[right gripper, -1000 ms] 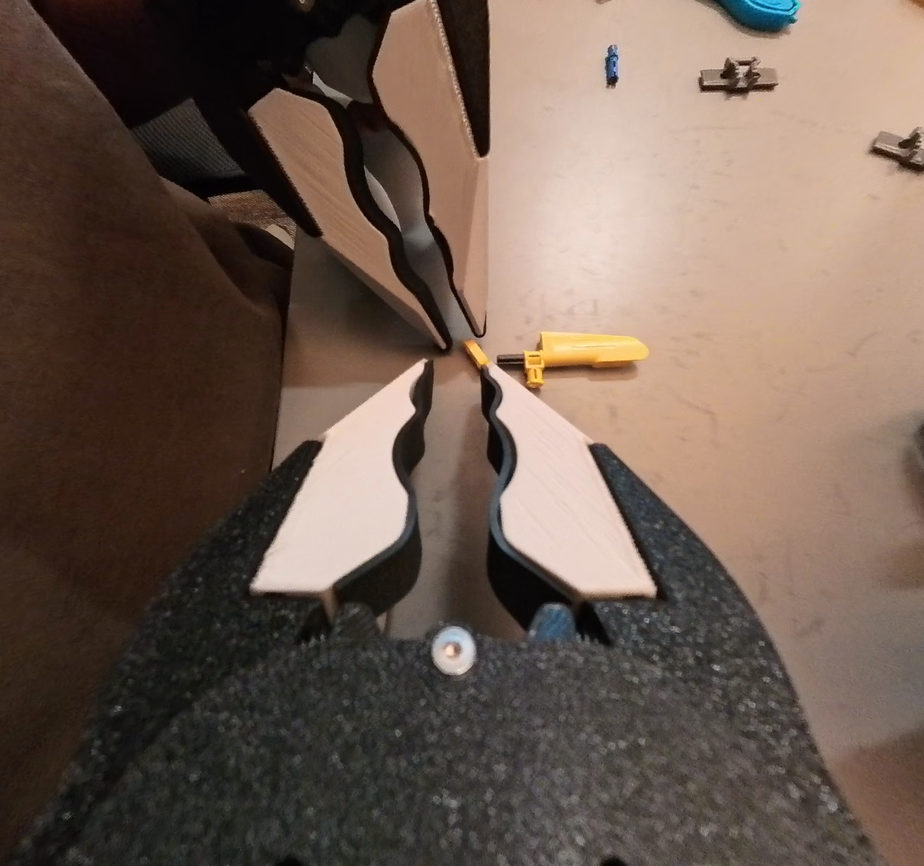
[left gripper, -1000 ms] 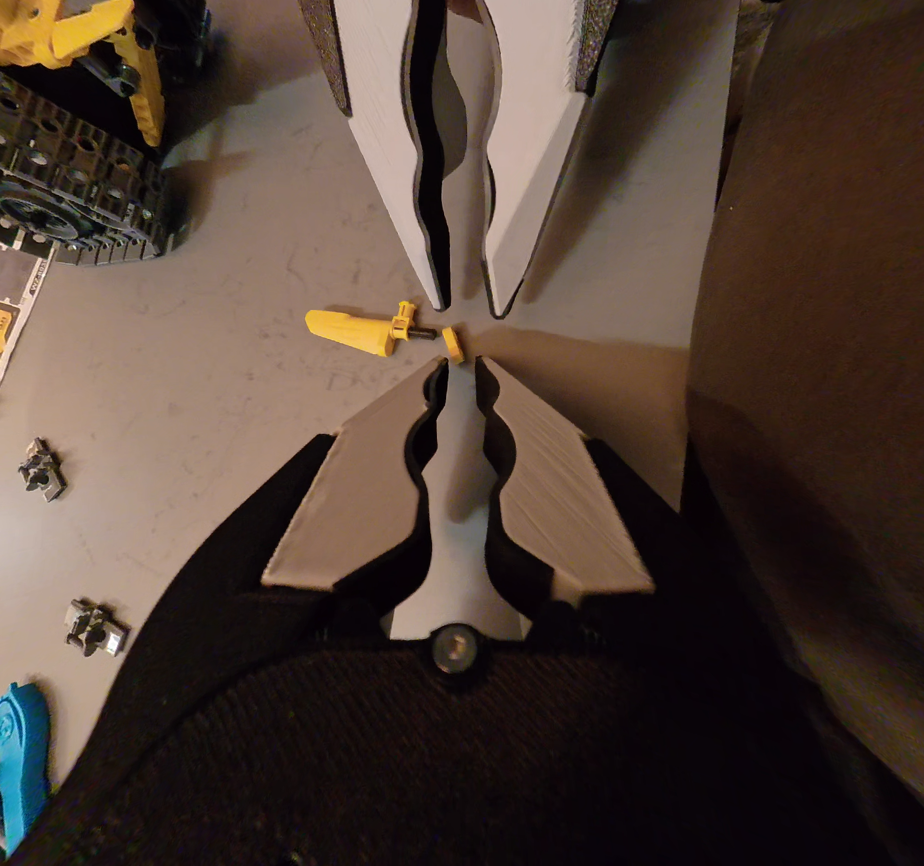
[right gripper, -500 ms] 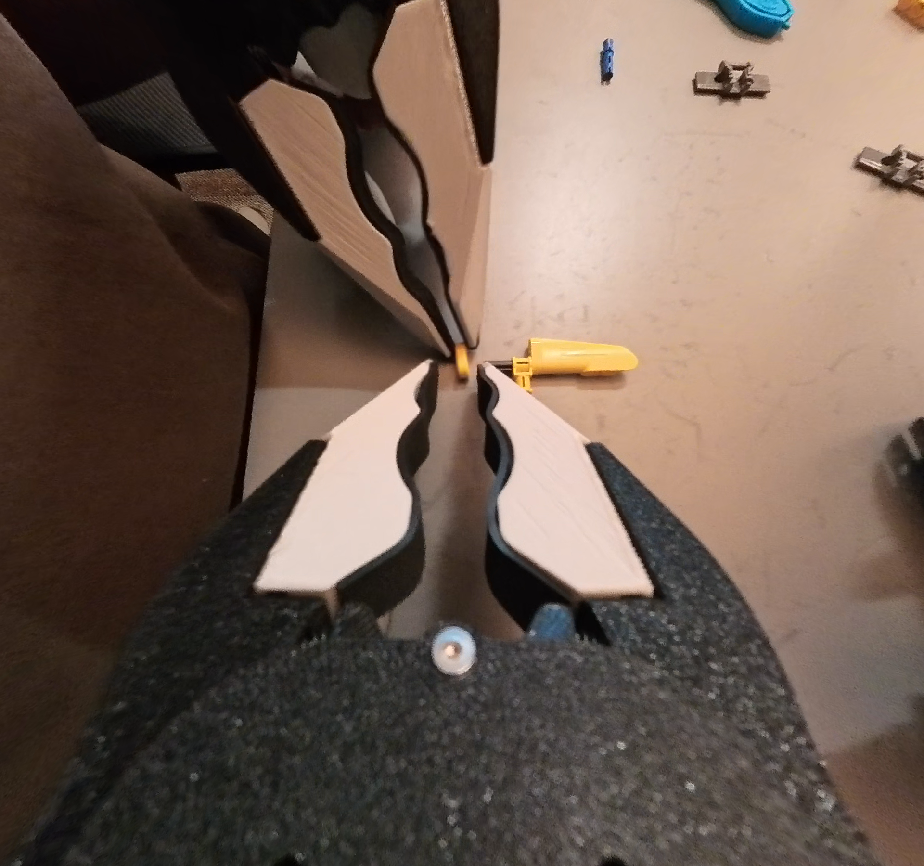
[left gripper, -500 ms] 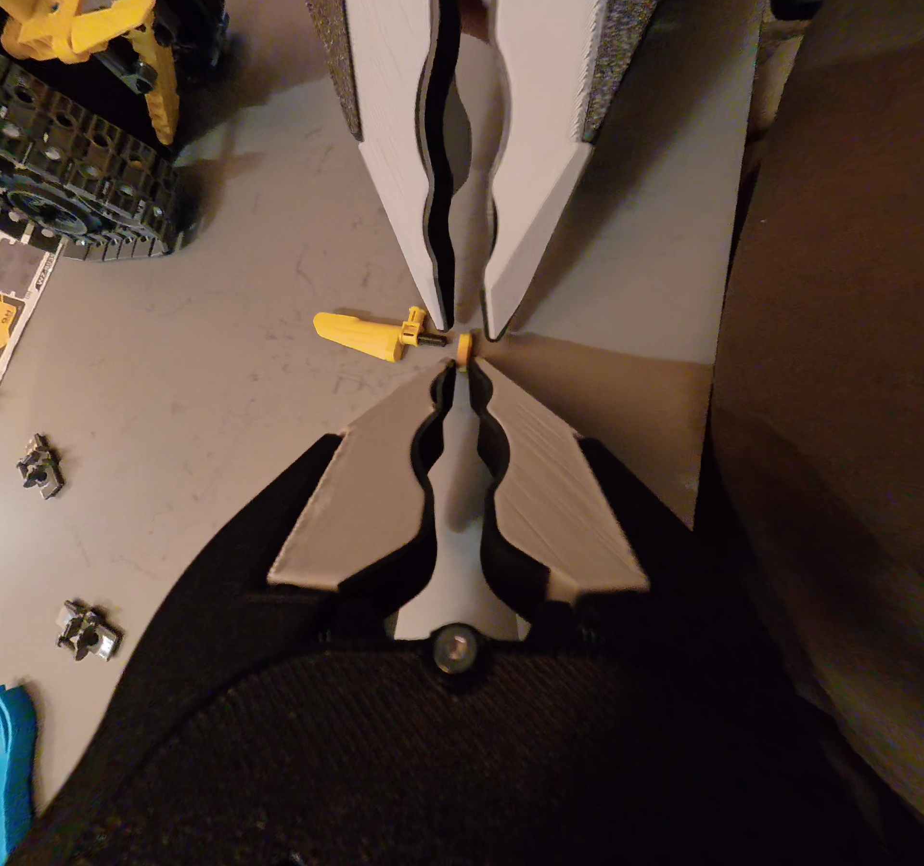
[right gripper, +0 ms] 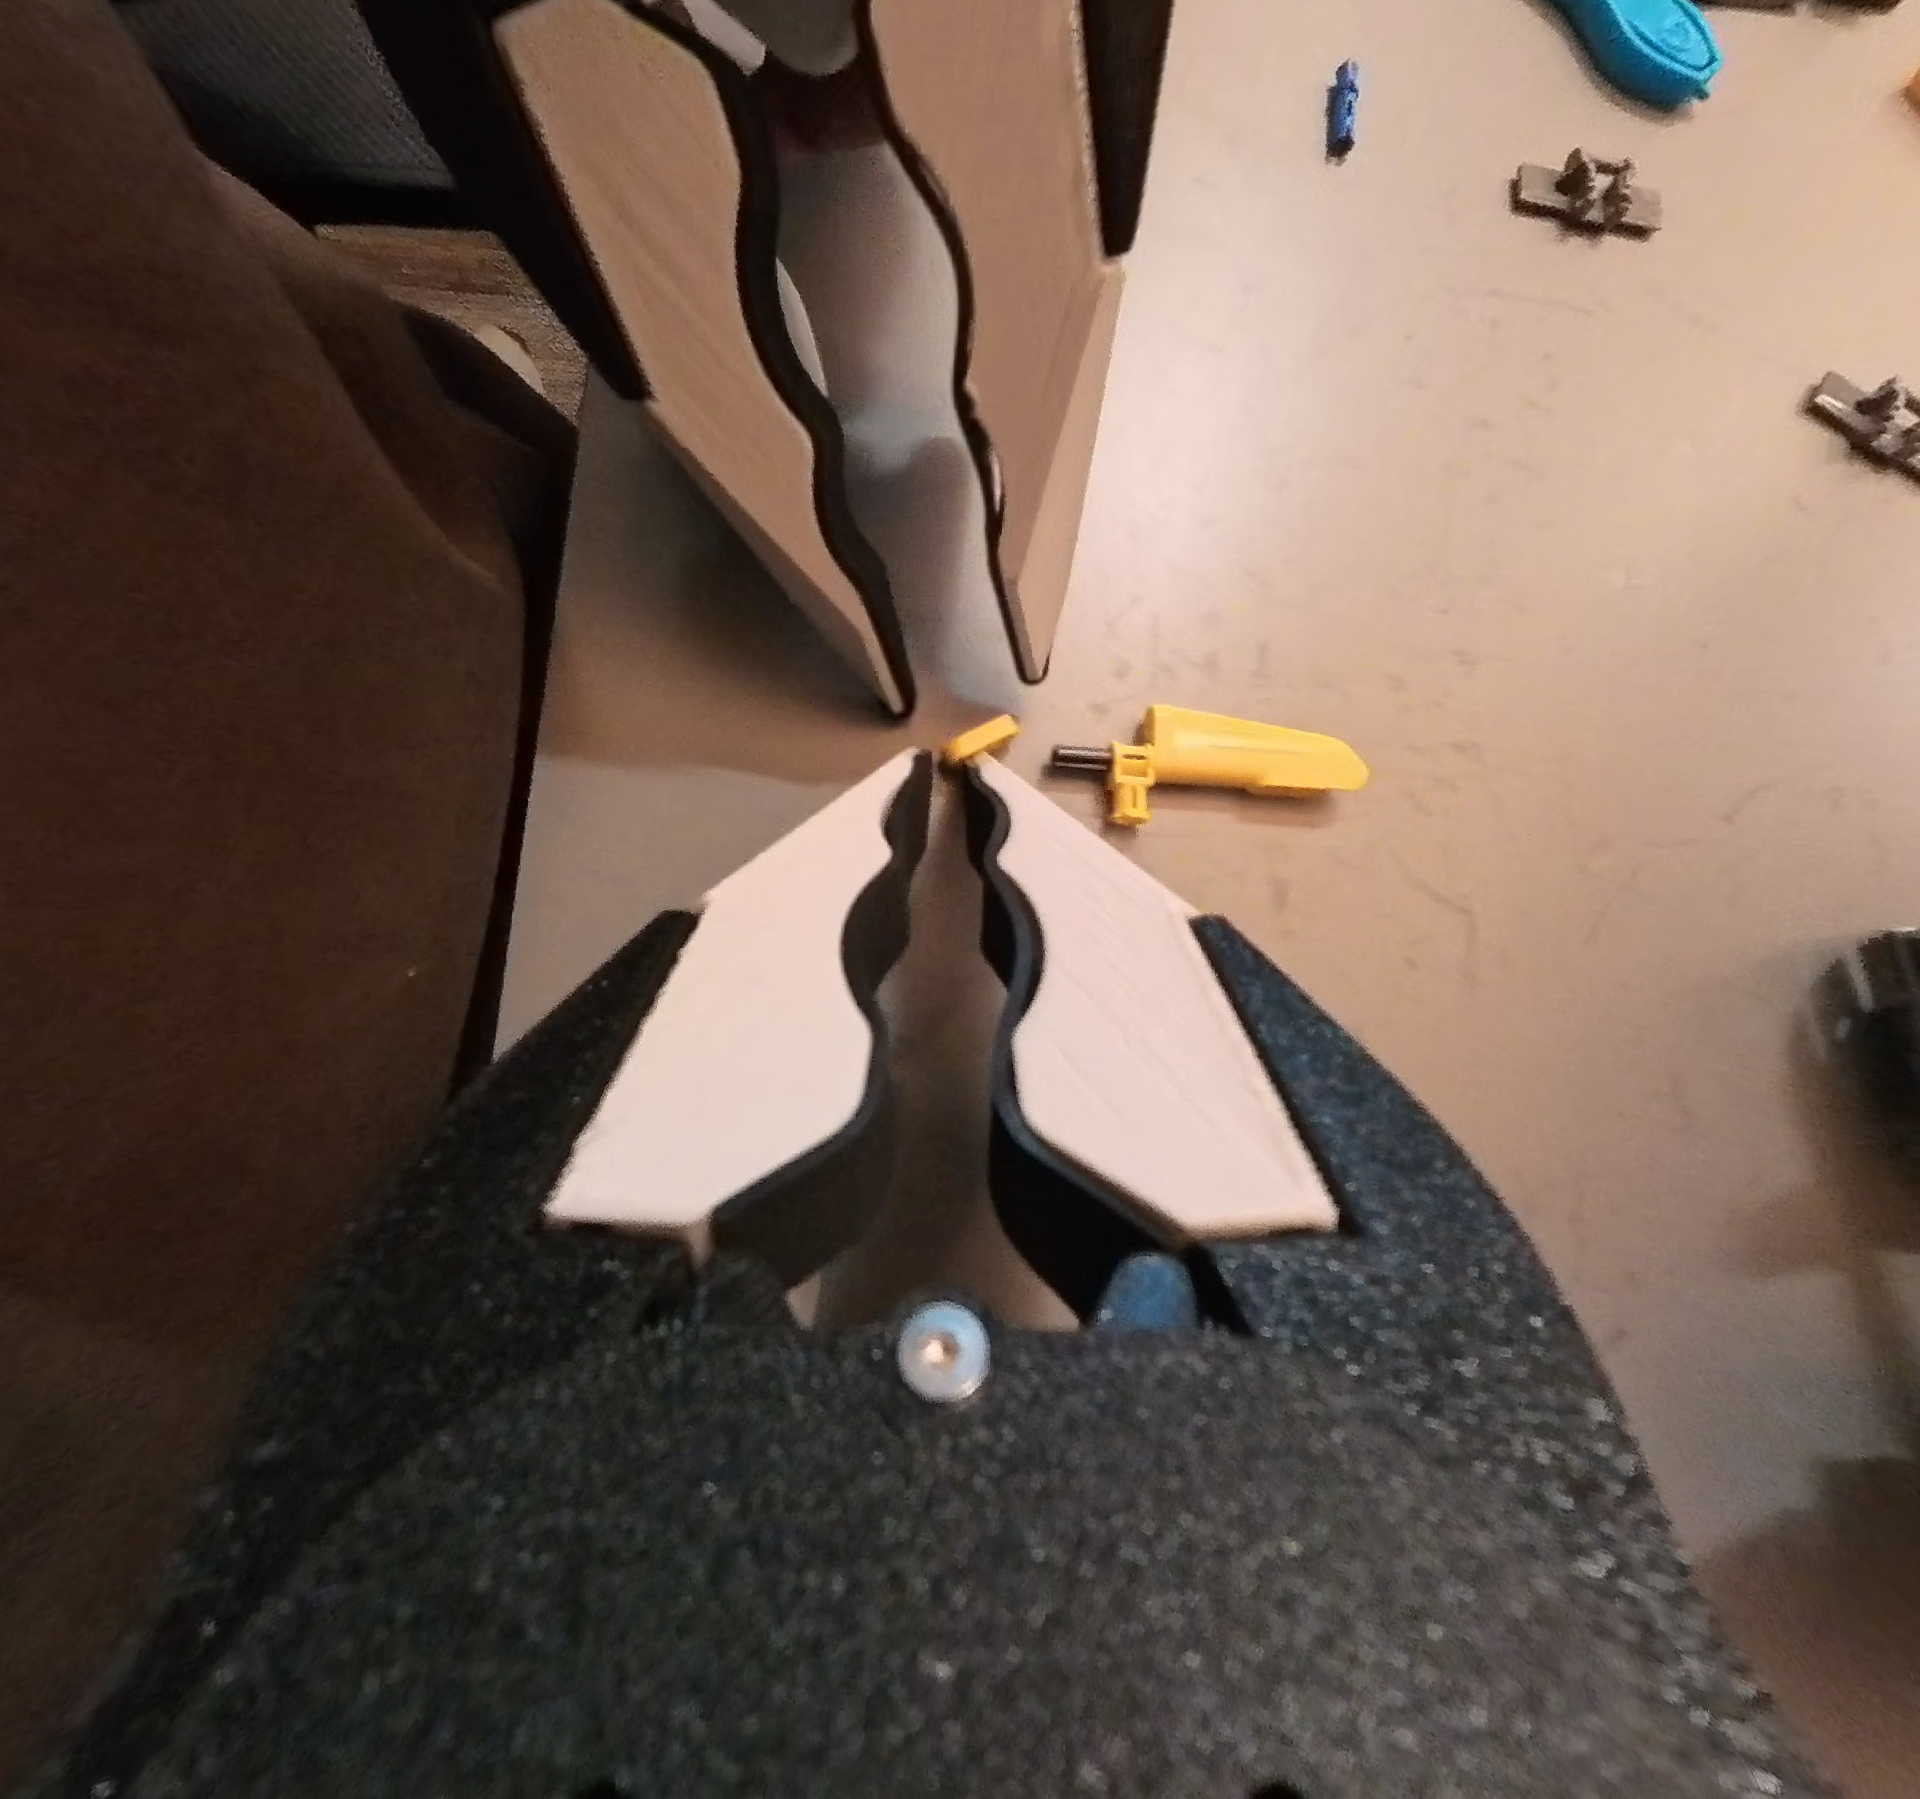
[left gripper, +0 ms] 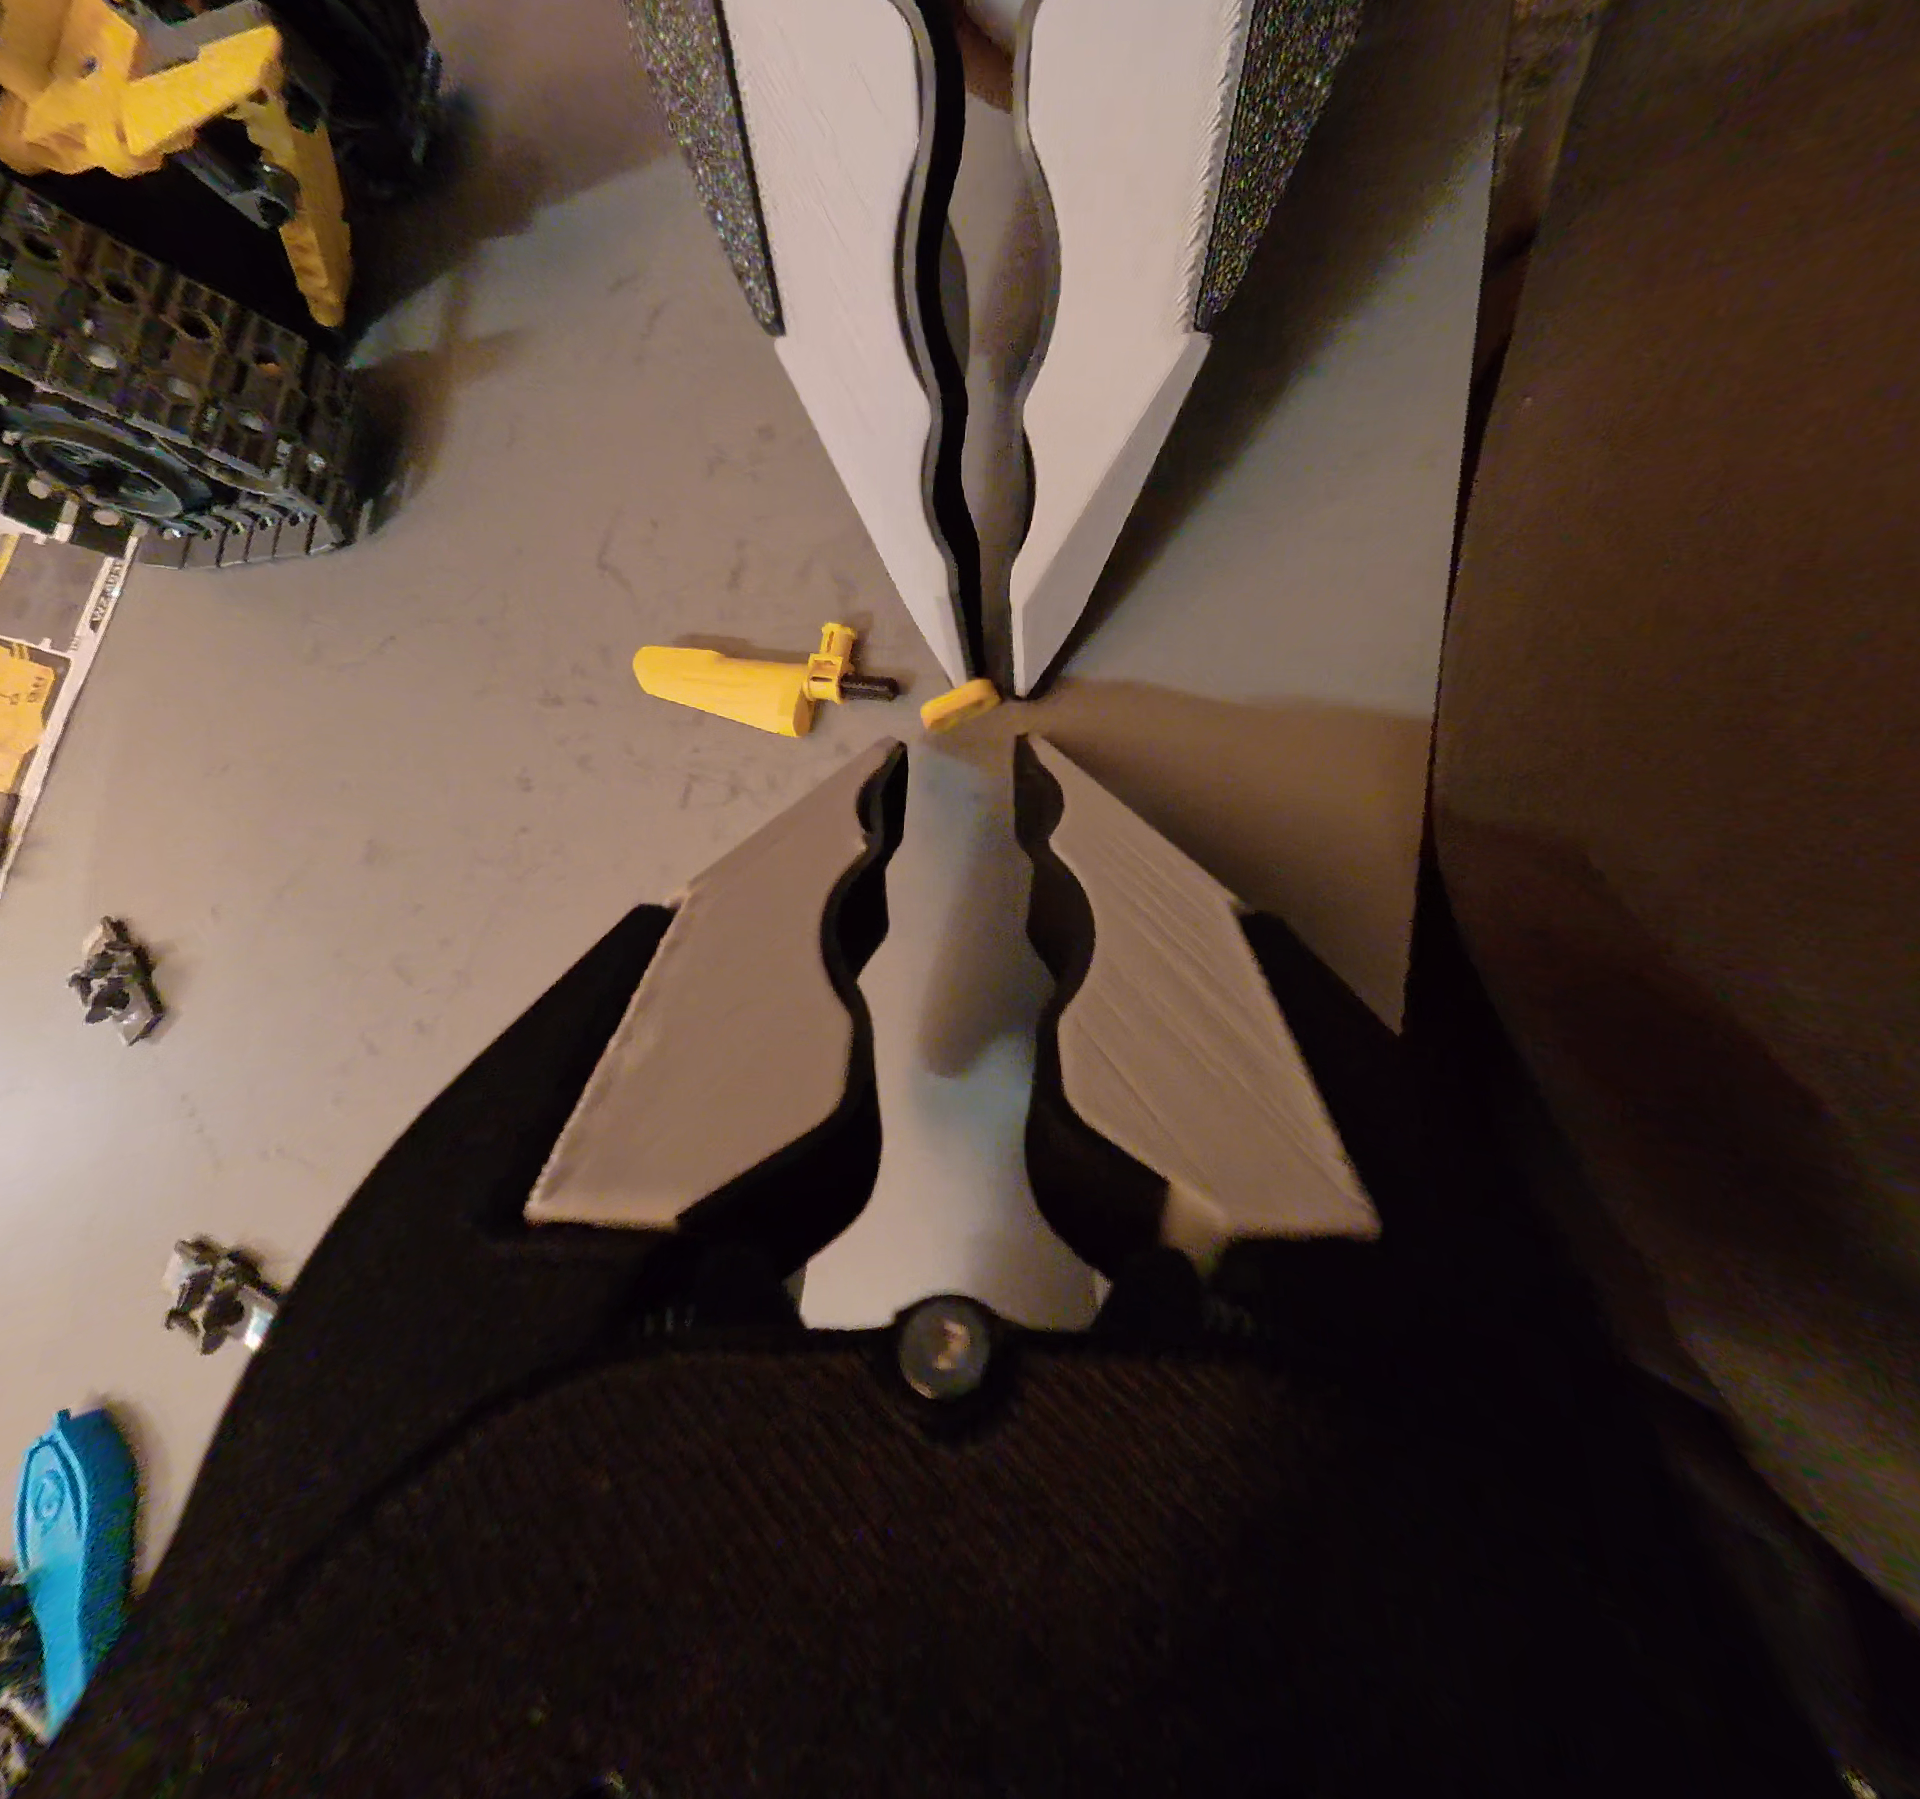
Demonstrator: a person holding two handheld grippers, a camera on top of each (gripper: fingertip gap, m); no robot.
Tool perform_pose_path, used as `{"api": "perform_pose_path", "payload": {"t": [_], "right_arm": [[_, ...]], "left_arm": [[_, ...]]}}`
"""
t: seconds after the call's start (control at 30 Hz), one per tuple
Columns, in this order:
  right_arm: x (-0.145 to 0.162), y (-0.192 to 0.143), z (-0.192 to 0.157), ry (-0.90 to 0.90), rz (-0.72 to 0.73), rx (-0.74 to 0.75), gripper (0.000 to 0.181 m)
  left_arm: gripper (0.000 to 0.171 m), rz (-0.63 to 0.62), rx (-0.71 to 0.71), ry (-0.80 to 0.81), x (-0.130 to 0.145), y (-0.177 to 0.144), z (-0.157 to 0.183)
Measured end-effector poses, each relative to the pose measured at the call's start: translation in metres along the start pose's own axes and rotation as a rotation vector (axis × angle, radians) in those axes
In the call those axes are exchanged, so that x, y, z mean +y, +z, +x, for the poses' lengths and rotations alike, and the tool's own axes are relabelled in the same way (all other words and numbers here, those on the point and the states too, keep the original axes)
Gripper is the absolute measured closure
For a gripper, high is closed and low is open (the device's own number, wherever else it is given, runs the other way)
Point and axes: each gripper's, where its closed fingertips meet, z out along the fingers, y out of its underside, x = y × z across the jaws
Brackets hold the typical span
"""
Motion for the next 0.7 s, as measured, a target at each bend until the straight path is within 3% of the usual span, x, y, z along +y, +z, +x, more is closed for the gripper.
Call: {"api": "perform_pose_path", "payload": {"t": [0.23, 0.43, 0.7], "right_arm": [[0.0, 0.001, 0.004, -0.01, -0.006, 0.044, 0.178], [-0.002, 0.001, 0.004, 0.004, -0.012, 0.041, 0.165], [-0.005, 0.002, 0.013, -0.069, -0.045, 0.125, 0.179]], "left_arm": [[0.152, 0.001, 0.001, -0.002, 0.0, -0.001, 0.002], [0.155, 0.007, 0.009, -0.012, 0.001, -0.001, 0.003], [0.155, 0.016, -0.015, -0.043, 0.004, -0.007, -0.001]]}}
